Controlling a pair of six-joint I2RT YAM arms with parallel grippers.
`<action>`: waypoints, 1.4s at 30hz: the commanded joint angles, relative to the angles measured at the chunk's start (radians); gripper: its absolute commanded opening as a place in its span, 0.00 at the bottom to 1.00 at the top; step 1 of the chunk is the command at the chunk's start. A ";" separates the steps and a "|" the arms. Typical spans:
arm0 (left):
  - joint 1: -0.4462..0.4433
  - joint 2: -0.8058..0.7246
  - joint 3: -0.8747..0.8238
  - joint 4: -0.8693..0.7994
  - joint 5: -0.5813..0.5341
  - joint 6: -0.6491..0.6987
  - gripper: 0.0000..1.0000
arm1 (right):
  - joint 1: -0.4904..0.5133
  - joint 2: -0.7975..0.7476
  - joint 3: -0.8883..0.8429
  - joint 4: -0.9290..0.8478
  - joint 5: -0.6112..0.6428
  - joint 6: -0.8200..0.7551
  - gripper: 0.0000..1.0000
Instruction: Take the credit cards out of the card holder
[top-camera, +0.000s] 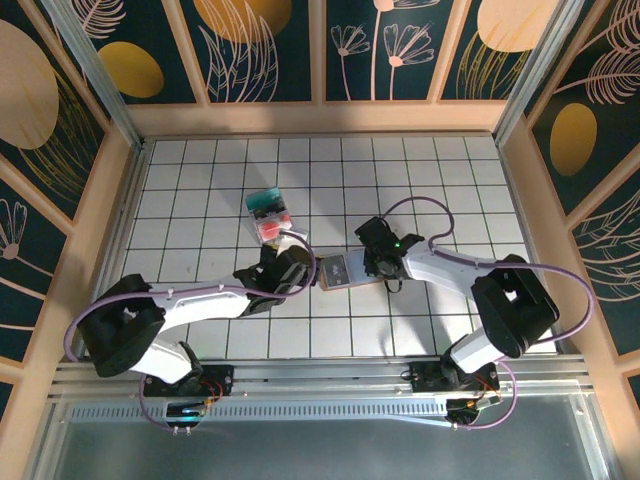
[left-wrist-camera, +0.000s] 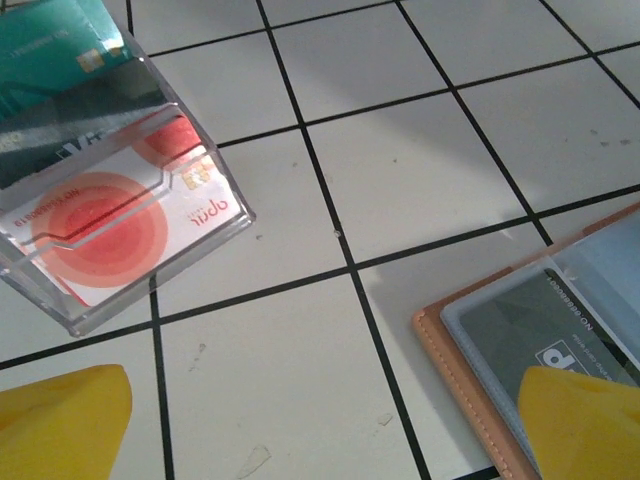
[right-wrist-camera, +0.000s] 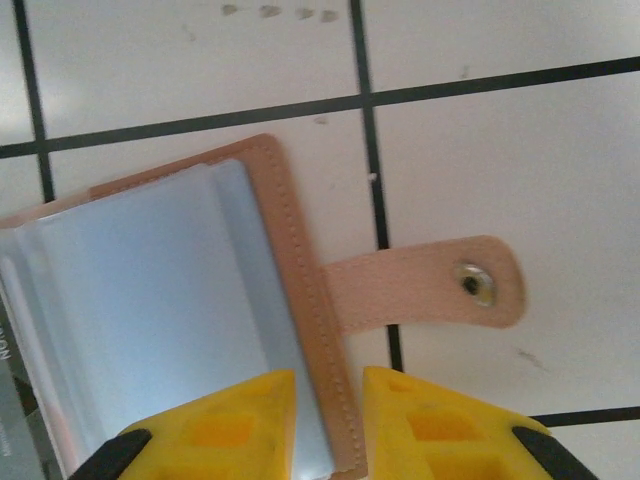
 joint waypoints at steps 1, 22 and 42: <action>-0.011 0.037 0.044 -0.033 -0.024 -0.028 0.99 | -0.029 -0.056 -0.017 -0.005 -0.016 0.023 0.24; -0.013 0.195 0.075 -0.081 0.026 -0.167 0.99 | -0.017 0.004 0.027 0.231 -0.429 0.032 0.22; -0.013 0.267 0.107 -0.137 0.026 -0.160 0.99 | -0.006 0.128 0.024 0.293 -0.469 0.021 0.23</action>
